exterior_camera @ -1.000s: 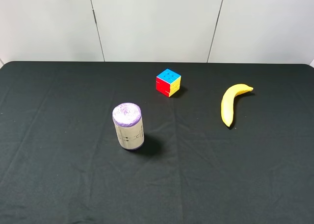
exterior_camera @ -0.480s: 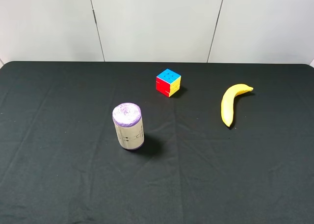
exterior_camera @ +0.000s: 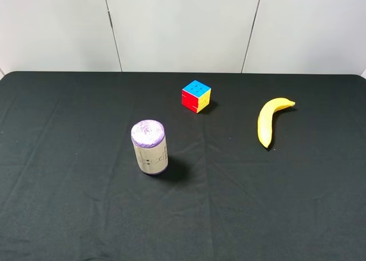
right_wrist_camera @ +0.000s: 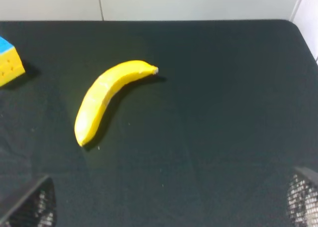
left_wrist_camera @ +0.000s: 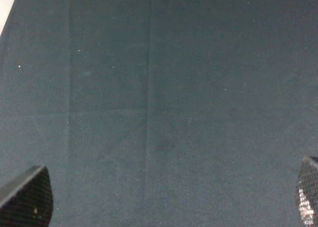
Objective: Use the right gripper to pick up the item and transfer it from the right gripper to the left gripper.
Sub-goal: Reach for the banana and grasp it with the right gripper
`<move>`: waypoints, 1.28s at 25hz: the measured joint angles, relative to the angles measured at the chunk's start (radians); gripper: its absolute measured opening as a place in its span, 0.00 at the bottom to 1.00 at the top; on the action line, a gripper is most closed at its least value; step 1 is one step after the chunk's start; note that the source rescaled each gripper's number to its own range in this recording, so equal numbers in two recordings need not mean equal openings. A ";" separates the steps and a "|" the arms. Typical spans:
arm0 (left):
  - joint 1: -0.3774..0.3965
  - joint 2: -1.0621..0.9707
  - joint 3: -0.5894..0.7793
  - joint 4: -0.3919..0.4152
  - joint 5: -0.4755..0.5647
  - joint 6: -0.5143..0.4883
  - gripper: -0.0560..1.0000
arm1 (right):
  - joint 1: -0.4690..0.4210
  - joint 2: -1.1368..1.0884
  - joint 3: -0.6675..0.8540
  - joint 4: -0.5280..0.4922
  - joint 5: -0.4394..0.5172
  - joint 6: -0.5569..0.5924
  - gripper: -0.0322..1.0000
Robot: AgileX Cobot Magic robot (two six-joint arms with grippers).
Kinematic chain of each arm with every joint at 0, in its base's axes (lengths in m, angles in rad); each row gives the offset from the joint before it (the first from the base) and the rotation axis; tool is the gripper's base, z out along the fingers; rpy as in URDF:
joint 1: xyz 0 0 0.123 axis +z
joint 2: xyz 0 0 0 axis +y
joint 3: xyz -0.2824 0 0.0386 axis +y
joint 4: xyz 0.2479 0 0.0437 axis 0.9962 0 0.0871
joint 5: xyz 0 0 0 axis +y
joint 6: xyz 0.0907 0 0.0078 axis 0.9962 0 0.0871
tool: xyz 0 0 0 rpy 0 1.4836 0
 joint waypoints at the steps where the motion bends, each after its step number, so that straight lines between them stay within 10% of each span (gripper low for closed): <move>1: 0.000 0.000 0.000 0.000 0.000 0.000 0.96 | 0.000 0.051 -0.026 0.000 -0.002 0.000 1.00; 17: 0.000 0.000 0.000 0.000 0.000 0.000 0.96 | 0.000 0.946 -0.430 0.020 -0.003 -0.058 1.00; 32: 0.000 0.000 0.000 0.000 0.000 0.000 0.96 | 0.032 1.378 -0.490 0.160 -0.092 -0.072 1.00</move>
